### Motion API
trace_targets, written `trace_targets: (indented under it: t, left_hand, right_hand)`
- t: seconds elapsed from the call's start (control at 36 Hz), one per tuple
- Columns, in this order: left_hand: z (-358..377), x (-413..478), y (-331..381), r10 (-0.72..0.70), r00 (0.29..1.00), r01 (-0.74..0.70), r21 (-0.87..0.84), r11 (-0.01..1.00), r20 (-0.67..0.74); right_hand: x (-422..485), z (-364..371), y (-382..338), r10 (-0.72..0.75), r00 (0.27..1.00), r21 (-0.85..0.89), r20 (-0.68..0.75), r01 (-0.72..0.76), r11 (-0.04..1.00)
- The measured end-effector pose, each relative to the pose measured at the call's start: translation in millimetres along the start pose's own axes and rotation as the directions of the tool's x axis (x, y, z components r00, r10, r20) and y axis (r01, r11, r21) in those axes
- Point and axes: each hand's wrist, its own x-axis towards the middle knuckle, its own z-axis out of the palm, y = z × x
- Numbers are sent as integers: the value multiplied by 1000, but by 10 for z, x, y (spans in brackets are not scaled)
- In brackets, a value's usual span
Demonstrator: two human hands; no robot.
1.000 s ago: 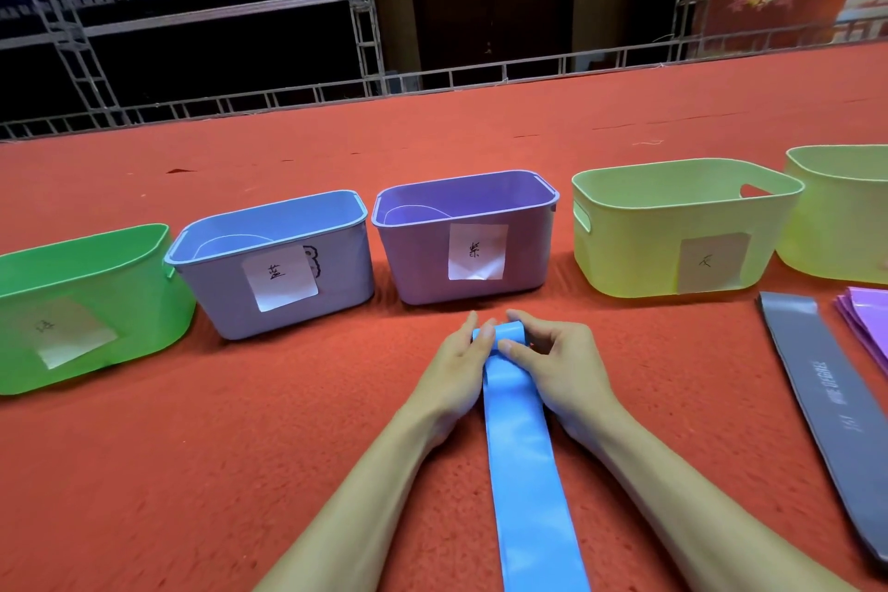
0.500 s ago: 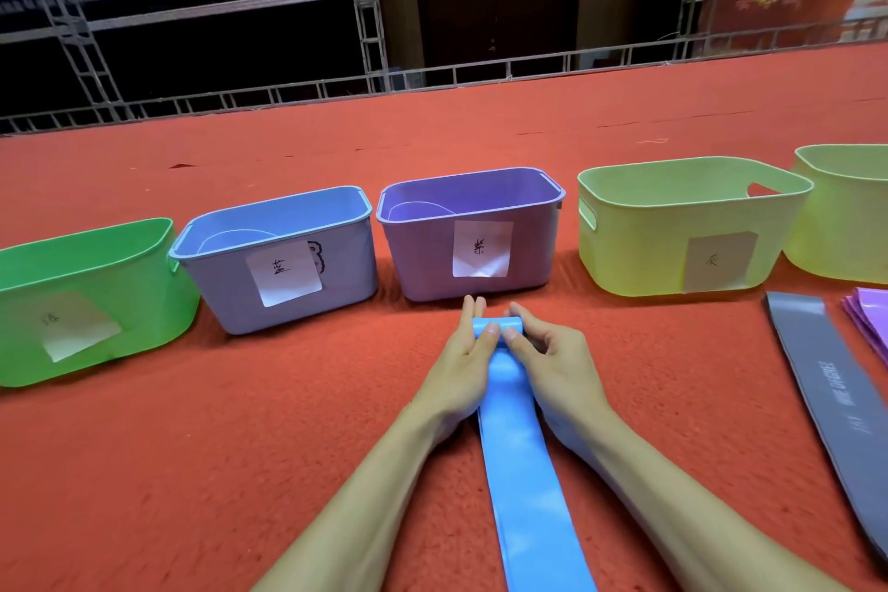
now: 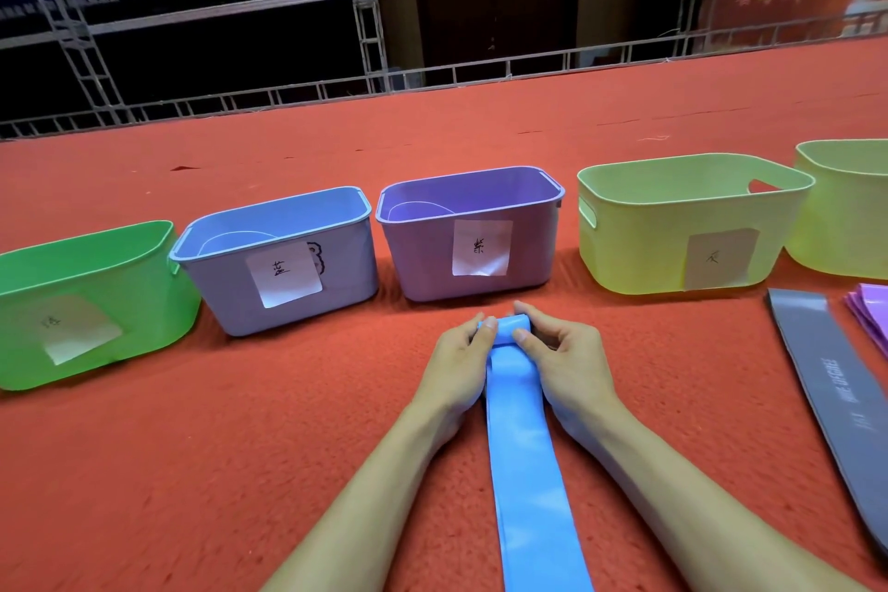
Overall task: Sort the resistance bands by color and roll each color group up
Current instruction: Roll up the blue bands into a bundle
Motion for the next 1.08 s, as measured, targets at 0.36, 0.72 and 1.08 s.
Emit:
trace_targets:
  t: [0.36,0.72,1.08]
  left_hand:
    - [-94,-75,93,82,996,-83,48,995,22]
    - [-133,-77,74,41,999,-41,-158,987,1]
    - [-125,-81,94,97,995,-98,-149,984,-17]
  right_hand:
    - [0,23,6,161,986,293,30,-163,942]
    - [-40,22,22,69,996,27,56,-71,997]
    - [-58,9,-36,-30,999,-119,17,32,992]
